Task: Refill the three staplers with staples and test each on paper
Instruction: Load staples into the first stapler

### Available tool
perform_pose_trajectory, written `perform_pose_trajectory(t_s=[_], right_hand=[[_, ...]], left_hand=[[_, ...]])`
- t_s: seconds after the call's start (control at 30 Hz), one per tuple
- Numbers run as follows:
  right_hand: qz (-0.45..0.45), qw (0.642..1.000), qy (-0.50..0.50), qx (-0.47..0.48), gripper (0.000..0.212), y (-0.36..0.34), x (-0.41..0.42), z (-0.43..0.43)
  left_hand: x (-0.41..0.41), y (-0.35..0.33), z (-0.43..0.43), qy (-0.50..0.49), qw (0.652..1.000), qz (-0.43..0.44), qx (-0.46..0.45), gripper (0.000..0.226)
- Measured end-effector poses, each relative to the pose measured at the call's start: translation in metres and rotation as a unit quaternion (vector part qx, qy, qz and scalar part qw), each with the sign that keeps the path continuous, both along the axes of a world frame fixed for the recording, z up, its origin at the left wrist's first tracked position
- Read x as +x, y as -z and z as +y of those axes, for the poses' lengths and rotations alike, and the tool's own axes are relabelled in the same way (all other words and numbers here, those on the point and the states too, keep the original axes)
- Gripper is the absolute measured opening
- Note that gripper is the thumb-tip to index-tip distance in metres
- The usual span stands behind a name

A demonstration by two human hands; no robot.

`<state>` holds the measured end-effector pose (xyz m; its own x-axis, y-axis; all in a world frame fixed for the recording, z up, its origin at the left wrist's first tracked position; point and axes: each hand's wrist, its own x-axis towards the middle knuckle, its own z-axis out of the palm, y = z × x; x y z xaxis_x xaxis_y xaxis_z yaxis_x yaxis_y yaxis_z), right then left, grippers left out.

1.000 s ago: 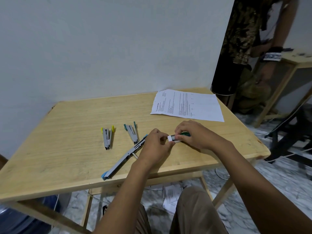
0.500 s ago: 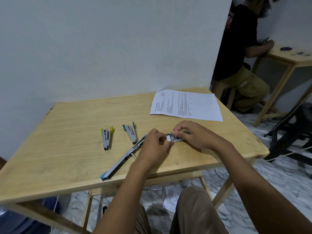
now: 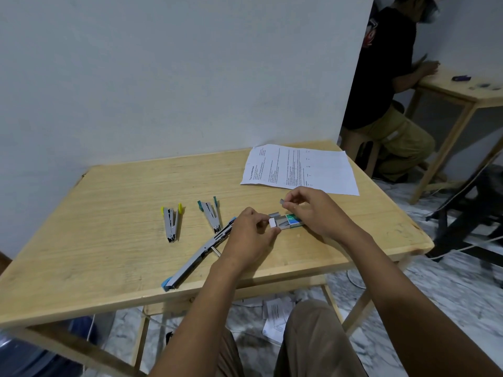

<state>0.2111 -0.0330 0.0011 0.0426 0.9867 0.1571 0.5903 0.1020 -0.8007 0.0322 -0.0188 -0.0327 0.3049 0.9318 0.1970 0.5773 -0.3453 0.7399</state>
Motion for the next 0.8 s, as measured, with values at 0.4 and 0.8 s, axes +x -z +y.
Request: perform_pose_trajectory(t_s=[0.4,0.8], right_hand=[[0.071,0.996,0.042,0.035,0.013,-0.003,-0.004,-0.015],[0.217,0.975,0.05,0.026,0.019,0.002,-0.03,-0.026]], left_hand=[[-0.003,-0.013,-0.011,0.004,1.0,-0.003,-0.021,0.044],[-0.072,-0.033,-0.018,-0.19,0.964,0.188,0.002,0.037]])
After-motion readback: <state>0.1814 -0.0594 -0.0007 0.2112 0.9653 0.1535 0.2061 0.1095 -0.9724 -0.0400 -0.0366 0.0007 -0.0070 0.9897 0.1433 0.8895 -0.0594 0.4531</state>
